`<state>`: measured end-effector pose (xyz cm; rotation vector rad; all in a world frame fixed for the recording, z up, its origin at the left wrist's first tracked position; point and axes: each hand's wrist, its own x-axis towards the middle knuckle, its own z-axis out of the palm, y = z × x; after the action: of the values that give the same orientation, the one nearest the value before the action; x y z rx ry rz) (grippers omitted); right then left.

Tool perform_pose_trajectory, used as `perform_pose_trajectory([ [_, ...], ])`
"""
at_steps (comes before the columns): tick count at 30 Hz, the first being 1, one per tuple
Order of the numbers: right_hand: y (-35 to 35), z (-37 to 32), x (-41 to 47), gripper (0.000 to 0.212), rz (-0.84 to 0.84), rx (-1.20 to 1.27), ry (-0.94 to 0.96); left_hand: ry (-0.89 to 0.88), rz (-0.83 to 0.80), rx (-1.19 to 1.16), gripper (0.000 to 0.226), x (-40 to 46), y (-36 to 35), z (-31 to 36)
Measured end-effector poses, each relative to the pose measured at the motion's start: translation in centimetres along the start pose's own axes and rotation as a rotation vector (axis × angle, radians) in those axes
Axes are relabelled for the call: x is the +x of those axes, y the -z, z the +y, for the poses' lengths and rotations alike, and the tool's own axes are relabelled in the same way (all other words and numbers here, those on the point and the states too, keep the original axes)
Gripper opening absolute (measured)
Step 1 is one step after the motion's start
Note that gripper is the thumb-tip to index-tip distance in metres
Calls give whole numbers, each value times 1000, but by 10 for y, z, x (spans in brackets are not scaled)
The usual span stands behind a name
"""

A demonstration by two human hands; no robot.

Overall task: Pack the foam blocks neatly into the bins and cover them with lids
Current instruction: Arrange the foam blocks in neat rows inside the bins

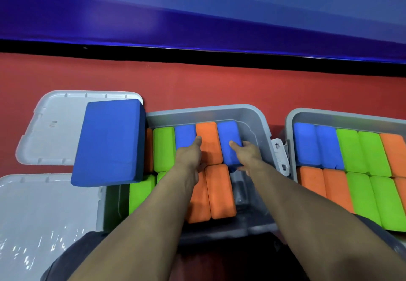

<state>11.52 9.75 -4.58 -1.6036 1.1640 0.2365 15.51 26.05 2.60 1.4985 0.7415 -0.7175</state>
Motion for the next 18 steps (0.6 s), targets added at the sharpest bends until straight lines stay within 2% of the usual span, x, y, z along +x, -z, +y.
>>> perform_pose_trajectory([
  [2, 5, -13, -12, 64, 67, -127, 62, 24, -11, -50, 41, -8, 11, 8],
  [4, 8, -30, -31, 62, 90, -184, 159, 41, -12, -68, 40, -14, 24, 13],
  [9, 8, -72, -86, 69, -43, -221, 440, 48, 14, -131, 45, -27, 56, 19],
  [14, 10, -93, -142, 62, -185, -340, 575, 146, 72, -196, 79, -42, 96, 6],
  [18, 3, -75, -157, 61, -258, -395, 606, 175, 124, -321, 76, -56, 121, 0],
])
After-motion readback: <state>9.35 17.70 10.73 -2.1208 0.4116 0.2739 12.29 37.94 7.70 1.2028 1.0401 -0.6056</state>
